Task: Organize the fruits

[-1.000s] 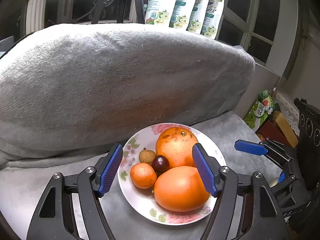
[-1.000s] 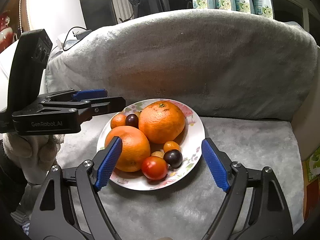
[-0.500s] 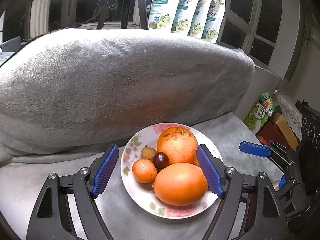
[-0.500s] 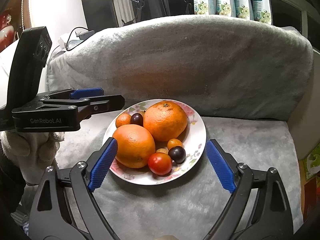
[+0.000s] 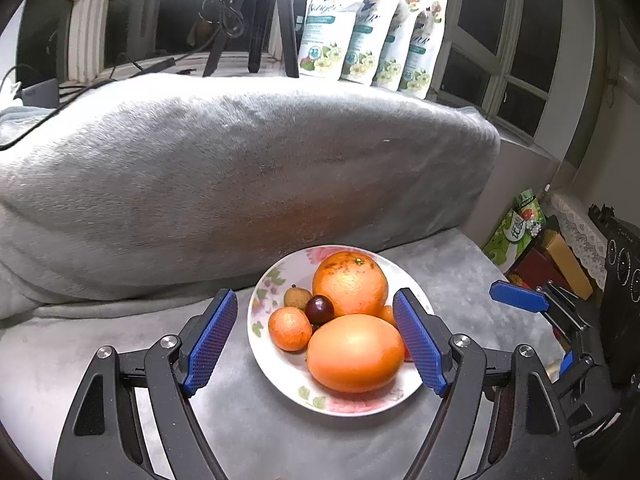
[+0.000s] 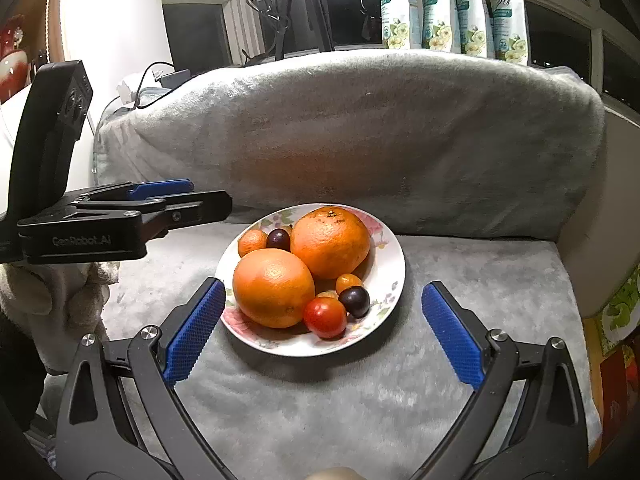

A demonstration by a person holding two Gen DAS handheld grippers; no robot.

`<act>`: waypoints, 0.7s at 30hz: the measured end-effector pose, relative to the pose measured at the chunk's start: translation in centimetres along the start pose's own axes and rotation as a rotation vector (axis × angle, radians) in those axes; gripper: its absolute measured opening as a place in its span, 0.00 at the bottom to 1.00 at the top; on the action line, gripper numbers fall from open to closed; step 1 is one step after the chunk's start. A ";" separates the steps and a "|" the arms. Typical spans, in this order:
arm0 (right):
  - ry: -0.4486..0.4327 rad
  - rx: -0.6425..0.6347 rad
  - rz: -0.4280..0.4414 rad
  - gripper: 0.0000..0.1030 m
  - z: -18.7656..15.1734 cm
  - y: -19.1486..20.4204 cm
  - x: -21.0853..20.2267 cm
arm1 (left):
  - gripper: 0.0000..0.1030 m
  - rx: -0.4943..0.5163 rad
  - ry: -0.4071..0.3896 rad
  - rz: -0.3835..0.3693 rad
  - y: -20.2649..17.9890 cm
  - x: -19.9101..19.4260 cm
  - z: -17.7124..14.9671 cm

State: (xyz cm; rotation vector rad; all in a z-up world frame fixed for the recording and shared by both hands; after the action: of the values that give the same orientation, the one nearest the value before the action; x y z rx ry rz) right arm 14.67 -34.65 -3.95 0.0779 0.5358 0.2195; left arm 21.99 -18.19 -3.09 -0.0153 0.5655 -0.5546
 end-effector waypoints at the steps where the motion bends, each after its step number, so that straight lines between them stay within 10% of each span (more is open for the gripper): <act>1: -0.003 0.000 -0.002 0.98 0.0 0.1 -0.2 | 0.78 0.000 -0.004 0.002 0.0 -0.3 0.0; 21: -0.092 0.022 -0.216 1.00 -0.2 1.7 -6.4 | 0.78 -0.018 -0.104 0.052 0.2 -8.7 -3.1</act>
State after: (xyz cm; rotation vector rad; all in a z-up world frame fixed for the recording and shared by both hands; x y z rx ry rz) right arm 8.93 -34.44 -0.70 0.0503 0.4511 -0.0007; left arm 14.39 -13.17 -1.33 -0.0467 0.4684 -0.4955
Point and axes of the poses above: each gripper's, at about its wrist camera, not at the fingertips, and x roughly the way its jaws point, y to its left, z to its top, the point moved 2 cm from there along x, roughly the way its jaws point, and after that the axes turned 8 degrees about -y, right-handed, at the moved point
